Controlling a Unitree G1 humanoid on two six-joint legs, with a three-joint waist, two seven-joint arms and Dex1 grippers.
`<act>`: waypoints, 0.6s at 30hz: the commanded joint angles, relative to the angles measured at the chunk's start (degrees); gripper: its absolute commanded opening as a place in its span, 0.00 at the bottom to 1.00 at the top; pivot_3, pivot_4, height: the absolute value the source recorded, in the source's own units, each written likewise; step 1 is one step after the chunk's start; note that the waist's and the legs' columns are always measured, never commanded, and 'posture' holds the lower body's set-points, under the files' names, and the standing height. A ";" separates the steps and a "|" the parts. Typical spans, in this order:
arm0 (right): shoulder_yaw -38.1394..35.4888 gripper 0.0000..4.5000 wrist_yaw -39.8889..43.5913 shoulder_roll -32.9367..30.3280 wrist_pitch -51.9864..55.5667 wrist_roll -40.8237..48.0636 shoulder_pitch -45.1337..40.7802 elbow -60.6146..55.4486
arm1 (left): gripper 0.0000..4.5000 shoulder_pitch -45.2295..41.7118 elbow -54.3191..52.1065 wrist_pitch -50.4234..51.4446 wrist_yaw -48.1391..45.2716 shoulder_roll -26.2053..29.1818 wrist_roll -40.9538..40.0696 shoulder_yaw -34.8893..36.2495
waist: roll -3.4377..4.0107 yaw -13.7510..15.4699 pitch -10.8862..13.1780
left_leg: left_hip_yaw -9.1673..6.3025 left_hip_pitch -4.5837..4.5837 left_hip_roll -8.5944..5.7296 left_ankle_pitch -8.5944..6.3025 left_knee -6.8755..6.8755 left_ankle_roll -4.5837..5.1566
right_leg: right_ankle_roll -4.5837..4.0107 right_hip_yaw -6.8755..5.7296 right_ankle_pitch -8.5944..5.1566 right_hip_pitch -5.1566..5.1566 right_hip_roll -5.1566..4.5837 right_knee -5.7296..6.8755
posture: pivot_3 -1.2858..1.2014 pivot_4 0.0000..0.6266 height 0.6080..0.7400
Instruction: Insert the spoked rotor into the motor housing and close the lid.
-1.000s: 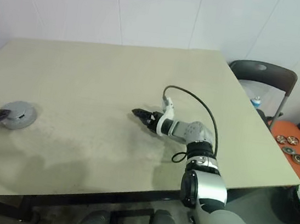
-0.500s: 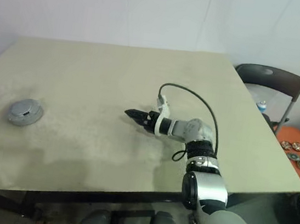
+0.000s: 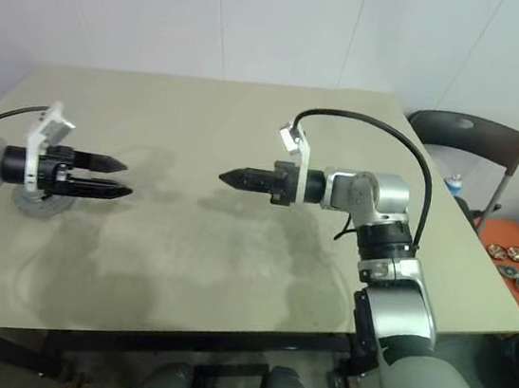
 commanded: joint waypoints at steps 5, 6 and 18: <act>4.37 0.76 5.19 -1.54 -9.61 -3.53 0.74 -4.15 | 0.99 -0.72 -4.79 -3.67 0.85 -1.52 0.40 0.76 | 0.00 -0.09 0.00 | -0.02 0.08 0.08 0.01 0.11 0.01 | 0.11 0.03 0.06 0.07 0.25 0.03 | 0.52 0.00 1.00; 4.32 0.76 5.37 -1.62 -9.73 -3.58 0.55 -3.96 | 0.99 -1.08 -4.50 -3.66 1.10 -1.51 0.29 1.13 | 0.00 -0.05 0.00 | -0.04 0.09 0.11 0.01 0.12 0.01 | 0.11 0.03 0.06 0.09 0.30 0.04 | 0.52 0.00 1.00; 4.64 0.76 6.89 -2.28 -13.31 -5.59 -0.66 -3.27 | 0.99 -1.19 -6.18 -2.25 2.14 -2.95 -1.19 1.50 | 0.00 0.10 0.00 | -0.08 0.18 0.15 0.01 0.32 0.01 | 0.13 0.04 0.06 0.29 0.38 0.04 | 0.52 0.00 1.00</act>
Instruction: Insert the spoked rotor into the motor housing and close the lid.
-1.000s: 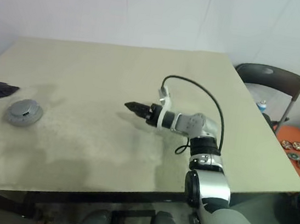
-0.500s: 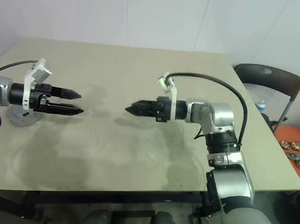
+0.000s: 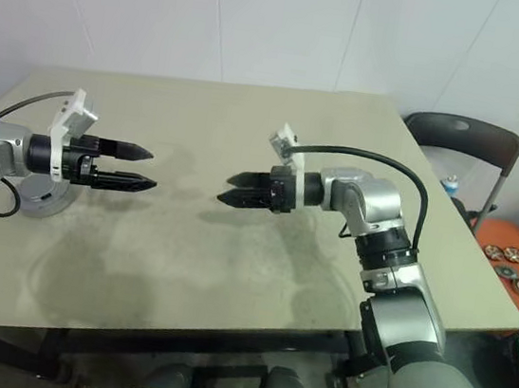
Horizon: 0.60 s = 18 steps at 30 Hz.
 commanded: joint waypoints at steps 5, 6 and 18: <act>0.52 0.76 1.77 -0.56 -3.59 -1.42 -1.35 -1.69 | 0.99 -0.18 -2.30 -1.12 0.09 -0.19 -1.22 2.01 | 0.00 0.12 0.00 | -0.02 0.00 0.01 0.00 0.08 0.00 | 0.00 0.00 0.00 0.01 0.04 0.05 | 0.52 0.00 1.00; 0.52 0.76 1.77 -0.52 -3.94 -1.52 -1.23 -1.83 | 0.99 -0.04 -2.40 -1.26 0.12 -0.11 -1.27 2.14 | 0.00 0.14 0.00 | -0.02 0.00 0.01 0.00 0.10 0.00 | 0.00 0.00 0.00 0.02 0.04 0.06 | 0.52 0.00 1.00; 0.74 0.76 3.00 -0.54 -5.31 -2.75 -1.17 -0.38 | 0.99 4.19 -5.08 -1.95 0.47 0.67 -2.06 4.13 | 0.00 0.77 0.00 | -0.04 0.00 0.04 0.00 0.20 0.00 | 0.00 0.03 0.01 0.05 0.08 0.09 | 0.52 0.00 1.00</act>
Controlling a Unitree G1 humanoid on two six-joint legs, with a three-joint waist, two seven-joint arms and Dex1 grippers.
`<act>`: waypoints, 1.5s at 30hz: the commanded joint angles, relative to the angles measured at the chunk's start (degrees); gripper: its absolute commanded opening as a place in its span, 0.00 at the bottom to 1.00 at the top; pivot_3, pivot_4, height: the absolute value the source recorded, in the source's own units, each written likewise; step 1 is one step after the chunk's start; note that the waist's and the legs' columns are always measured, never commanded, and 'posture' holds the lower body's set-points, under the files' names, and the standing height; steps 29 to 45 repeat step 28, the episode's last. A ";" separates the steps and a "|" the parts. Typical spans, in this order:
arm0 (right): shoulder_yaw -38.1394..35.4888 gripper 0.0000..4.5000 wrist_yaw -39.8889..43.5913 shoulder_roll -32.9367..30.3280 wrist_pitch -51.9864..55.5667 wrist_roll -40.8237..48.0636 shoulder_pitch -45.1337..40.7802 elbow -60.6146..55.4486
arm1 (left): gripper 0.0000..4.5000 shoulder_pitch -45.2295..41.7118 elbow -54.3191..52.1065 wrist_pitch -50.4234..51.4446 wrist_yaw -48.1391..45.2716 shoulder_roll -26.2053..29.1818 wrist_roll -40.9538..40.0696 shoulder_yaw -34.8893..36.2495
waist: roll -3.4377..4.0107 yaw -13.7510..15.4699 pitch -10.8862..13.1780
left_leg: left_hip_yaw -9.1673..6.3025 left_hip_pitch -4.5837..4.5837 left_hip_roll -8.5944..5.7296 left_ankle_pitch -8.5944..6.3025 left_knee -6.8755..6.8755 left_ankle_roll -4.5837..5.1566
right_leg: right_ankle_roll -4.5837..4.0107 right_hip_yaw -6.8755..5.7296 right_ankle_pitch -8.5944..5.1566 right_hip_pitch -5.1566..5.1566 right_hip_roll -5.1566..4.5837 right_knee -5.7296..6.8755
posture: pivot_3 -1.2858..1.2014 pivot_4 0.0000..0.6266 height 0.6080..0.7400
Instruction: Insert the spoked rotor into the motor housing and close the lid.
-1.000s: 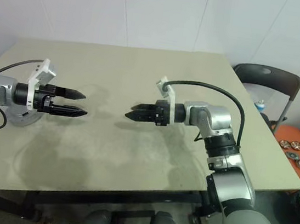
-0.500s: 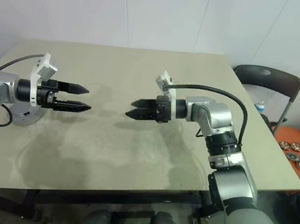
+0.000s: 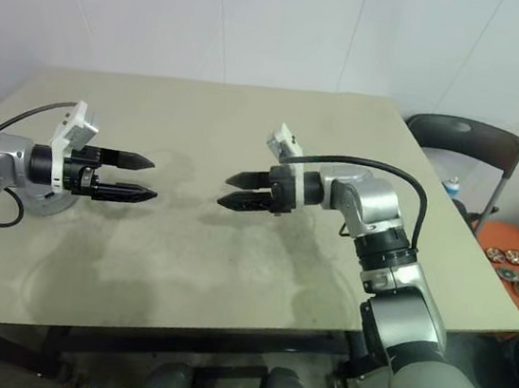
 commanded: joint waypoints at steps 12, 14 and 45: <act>-0.41 0.76 1.36 -0.21 -1.21 -0.39 -0.64 -0.69 | 0.99 1.00 -2.37 0.62 1.27 0.92 -1.72 3.62 | 0.00 0.59 0.00 | -0.02 0.00 0.00 0.00 0.05 0.00 | 0.00 0.02 0.00 0.04 0.04 0.00 | 0.52 0.00 1.00; -0.55 0.76 1.08 -0.08 -1.31 -0.44 -0.45 -0.77 | 0.99 1.72 -3.09 1.00 1.64 0.89 -2.01 3.91 | 0.00 0.59 0.00 | -0.02 0.00 0.00 0.00 0.05 0.00 | 0.00 0.02 0.00 0.04 0.06 0.01 | 0.52 0.00 1.00; -1.33 0.76 0.06 -0.17 -1.35 -0.34 -0.79 0.01 | 0.99 2.80 -4.53 2.25 2.92 1.07 -3.66 4.44 | 0.00 0.60 0.00 | -0.02 0.00 0.01 0.00 0.06 0.00 | -0.01 0.02 0.00 0.04 0.06 0.01 | 0.52 0.00 1.00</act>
